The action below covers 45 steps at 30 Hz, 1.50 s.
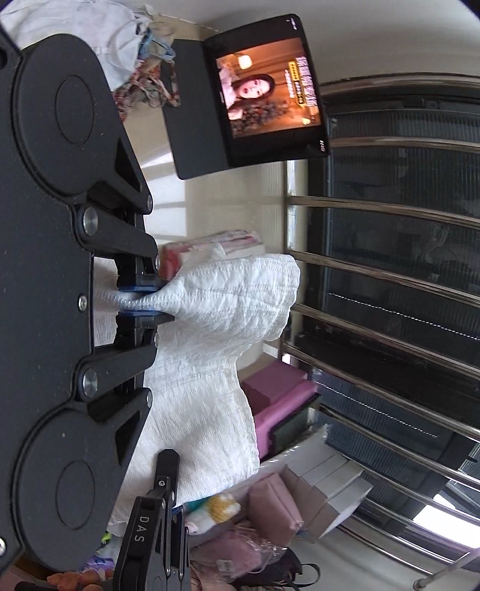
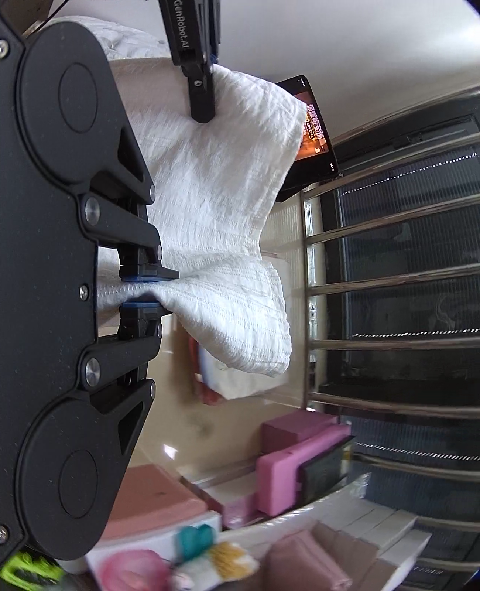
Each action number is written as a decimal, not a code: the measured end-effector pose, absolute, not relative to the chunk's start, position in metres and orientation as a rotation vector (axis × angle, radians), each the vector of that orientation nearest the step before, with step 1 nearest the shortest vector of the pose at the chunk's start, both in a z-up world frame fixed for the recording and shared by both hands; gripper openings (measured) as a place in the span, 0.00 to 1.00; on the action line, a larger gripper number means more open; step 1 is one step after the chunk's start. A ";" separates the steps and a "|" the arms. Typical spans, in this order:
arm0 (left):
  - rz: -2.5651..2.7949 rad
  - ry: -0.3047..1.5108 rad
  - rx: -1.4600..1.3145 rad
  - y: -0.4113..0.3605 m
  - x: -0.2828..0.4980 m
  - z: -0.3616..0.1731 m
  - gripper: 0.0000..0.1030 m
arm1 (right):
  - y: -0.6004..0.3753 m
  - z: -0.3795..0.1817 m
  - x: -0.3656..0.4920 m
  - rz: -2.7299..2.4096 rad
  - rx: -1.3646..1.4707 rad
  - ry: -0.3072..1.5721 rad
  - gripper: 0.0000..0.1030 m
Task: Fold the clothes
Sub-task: 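Grasp the folded dress with both grippers and carry it to the clothes stack, then lower the folded dress onto the stack and open both grippers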
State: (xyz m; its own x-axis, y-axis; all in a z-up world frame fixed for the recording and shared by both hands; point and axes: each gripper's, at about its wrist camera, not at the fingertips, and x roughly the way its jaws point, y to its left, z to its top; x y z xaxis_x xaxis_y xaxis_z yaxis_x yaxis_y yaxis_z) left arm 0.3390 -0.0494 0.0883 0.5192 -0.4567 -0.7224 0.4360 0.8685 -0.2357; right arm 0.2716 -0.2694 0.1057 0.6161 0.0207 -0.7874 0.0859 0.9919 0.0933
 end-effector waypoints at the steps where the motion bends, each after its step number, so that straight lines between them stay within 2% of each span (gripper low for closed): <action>1: -0.532 0.872 -0.030 -0.053 0.343 0.091 0.09 | -0.272 0.111 0.277 -0.036 0.112 0.905 0.09; 5: -0.524 0.869 -0.069 -0.064 0.362 0.096 0.09 | -0.286 0.122 0.296 -0.047 0.098 0.882 0.09; 8: -0.518 0.860 -0.061 -0.078 0.379 0.087 0.09 | -0.295 0.110 0.316 -0.042 0.096 0.884 0.09; 27: -0.388 0.967 0.029 -0.171 0.530 -0.040 0.09 | -0.389 -0.031 0.479 0.024 0.154 0.974 0.09; 35: -0.321 1.035 0.027 -0.181 0.561 -0.092 0.09 | -0.414 -0.101 0.517 0.059 0.183 1.037 0.09; 40: -0.292 1.064 0.005 -0.178 0.565 -0.103 0.09 | -0.417 -0.119 0.521 0.075 0.204 1.052 0.10; 42: -0.289 1.064 -0.008 -0.177 0.566 -0.106 0.10 | -0.419 -0.120 0.522 0.072 0.218 1.047 0.12; 43: -0.274 1.068 -0.024 -0.175 0.568 -0.107 0.15 | -0.421 -0.121 0.522 0.066 0.229 1.045 0.20; 44: -0.240 1.068 -0.039 -0.171 0.568 -0.105 0.29 | -0.423 -0.121 0.522 0.051 0.240 1.046 0.31; 45: -0.204 1.068 -0.055 -0.166 0.568 -0.104 0.36 | -0.426 -0.120 0.520 0.031 0.252 1.044 0.38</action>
State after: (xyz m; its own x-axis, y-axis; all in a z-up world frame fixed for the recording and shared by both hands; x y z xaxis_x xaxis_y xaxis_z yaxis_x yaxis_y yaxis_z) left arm 0.5684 -0.1664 -0.1039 0.4650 -0.1927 -0.8641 0.1396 0.9798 -0.1434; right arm 0.5204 -0.4262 -0.1202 0.5052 0.1446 -0.8508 0.0944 0.9707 0.2210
